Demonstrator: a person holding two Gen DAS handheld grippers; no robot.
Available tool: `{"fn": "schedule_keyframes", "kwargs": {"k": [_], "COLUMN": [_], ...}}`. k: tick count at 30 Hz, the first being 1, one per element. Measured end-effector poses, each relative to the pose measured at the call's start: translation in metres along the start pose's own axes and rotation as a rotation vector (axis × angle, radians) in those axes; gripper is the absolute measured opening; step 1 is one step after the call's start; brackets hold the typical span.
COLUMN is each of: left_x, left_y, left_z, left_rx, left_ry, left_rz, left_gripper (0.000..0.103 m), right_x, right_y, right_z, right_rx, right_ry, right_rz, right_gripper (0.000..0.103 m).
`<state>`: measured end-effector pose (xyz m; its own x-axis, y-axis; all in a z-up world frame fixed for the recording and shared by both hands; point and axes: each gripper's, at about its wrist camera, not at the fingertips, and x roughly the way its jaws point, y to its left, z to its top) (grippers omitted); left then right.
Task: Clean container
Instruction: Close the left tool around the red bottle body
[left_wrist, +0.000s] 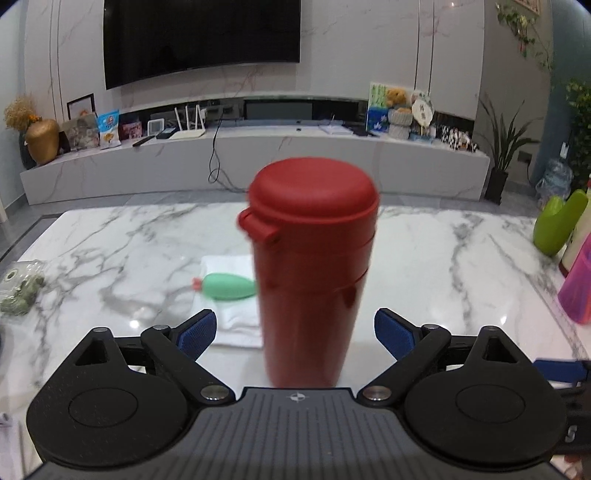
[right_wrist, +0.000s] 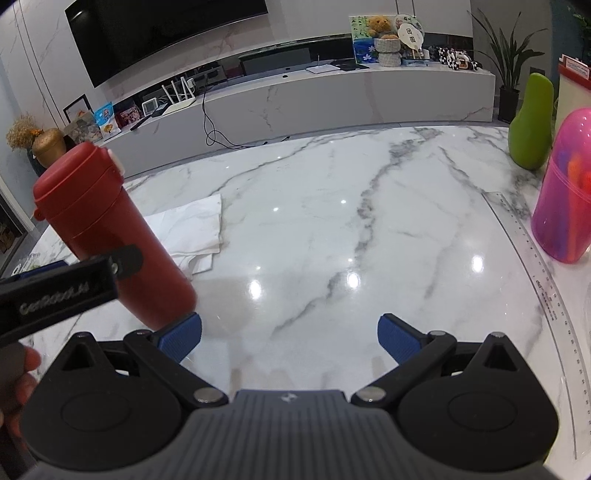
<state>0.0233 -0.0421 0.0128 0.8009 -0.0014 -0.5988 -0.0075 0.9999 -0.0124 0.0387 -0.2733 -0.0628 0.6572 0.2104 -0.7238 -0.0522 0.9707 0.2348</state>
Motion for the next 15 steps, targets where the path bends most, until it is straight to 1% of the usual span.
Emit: {"fn": "schedule_keyframes", "kwargs": {"k": [2,3,4,6,11,12,13,14,15], "left_x": [0.004,0.006,0.008,0.011,0.013,0.014,0.014,0.015,0.015], "left_y": [-0.003,-0.005,-0.007,-0.009,-0.014,-0.014,-0.014,-0.014,-0.013], "left_z": [0.001,0.001,0.002,0.002,0.004,0.005,0.005,0.004,0.004], "left_rx": [0.000,0.000,0.001,-0.016,-0.030,-0.030,-0.029,-0.026,-0.026], "left_ry": [-0.014,-0.019,-0.023,-0.032,-0.072,-0.076,-0.078,-0.079,-0.081], "left_rz": [0.005,0.008,0.011,0.006,0.043,0.050,0.058,0.065,0.062], "left_gripper": [0.085,0.084,0.080,0.078,0.070,0.069,0.065,0.063,0.063], "right_x": [0.001,0.001,0.001,0.002,0.004,0.004,0.004,0.005,0.007], "right_y": [-0.002,-0.003,-0.005,-0.007,-0.013,-0.014,-0.015,-0.016,-0.018], "right_z": [0.000,0.001,0.001,0.001,0.002,0.002,0.002,0.003,0.003], "right_rx": [0.009,0.013,0.017,0.026,0.047,0.052,0.056,0.061,0.066], "right_ry": [0.005,0.007,0.009,0.014,0.025,0.027,0.030,0.032,0.035], "right_rz": [0.002,0.003,0.005,0.007,0.013,0.014,0.015,0.015,0.014], "right_gripper": [0.103,0.103,0.103,0.103,0.103,0.103,0.103,0.103,0.103]}}
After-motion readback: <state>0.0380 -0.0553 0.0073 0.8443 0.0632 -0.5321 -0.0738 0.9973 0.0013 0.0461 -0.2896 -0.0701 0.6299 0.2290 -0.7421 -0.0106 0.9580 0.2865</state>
